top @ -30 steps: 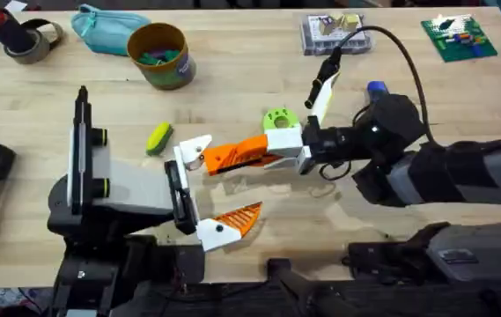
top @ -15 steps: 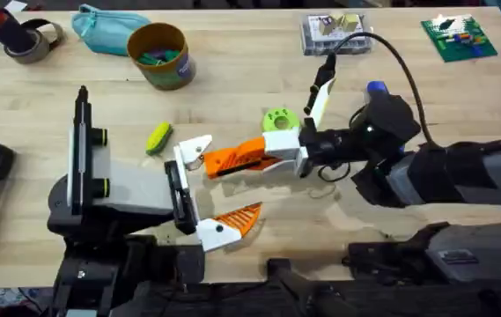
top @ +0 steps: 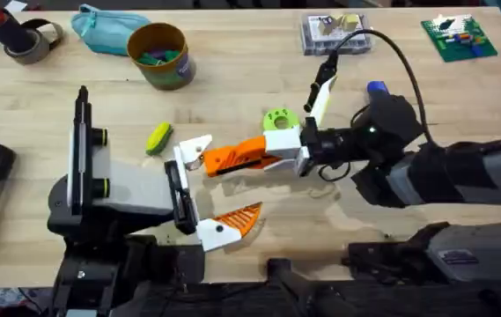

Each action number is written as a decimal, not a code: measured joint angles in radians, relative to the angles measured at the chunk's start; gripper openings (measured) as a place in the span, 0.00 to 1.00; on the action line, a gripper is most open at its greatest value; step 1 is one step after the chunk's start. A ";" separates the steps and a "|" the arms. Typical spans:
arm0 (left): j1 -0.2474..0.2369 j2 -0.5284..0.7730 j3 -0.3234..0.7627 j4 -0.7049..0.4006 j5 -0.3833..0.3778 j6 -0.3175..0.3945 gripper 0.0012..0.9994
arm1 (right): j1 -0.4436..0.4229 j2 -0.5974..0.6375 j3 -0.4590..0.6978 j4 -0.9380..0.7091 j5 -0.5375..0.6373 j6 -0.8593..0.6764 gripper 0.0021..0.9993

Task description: Pick up the gripper from the table and insert it into the empty holder that is missing its gripper. Then pick up a screw, insert it into the mounting hole, and use the screwdriver to tighten it. Finally, clean up the table by picking up the vegetable and placing it into the bucket.

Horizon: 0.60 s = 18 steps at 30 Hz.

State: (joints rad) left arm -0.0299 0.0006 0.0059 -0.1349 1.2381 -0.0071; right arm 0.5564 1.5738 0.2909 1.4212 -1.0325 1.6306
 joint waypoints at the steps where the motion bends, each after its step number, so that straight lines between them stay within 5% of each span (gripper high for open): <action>1: 0.000 0.000 0.000 0.000 0.000 0.000 0.99 | 0.000 0.000 0.000 0.000 0.000 0.000 0.02; 18: 0.000 0.000 0.000 0.000 0.000 0.004 0.99 | 0.030 0.000 0.000 -0.001 0.058 -0.012 0.02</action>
State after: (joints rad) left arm -0.0299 0.0006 0.0059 -0.1349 1.2381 -0.0031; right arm 0.5864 1.5738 0.2905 1.4204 -0.9744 1.6186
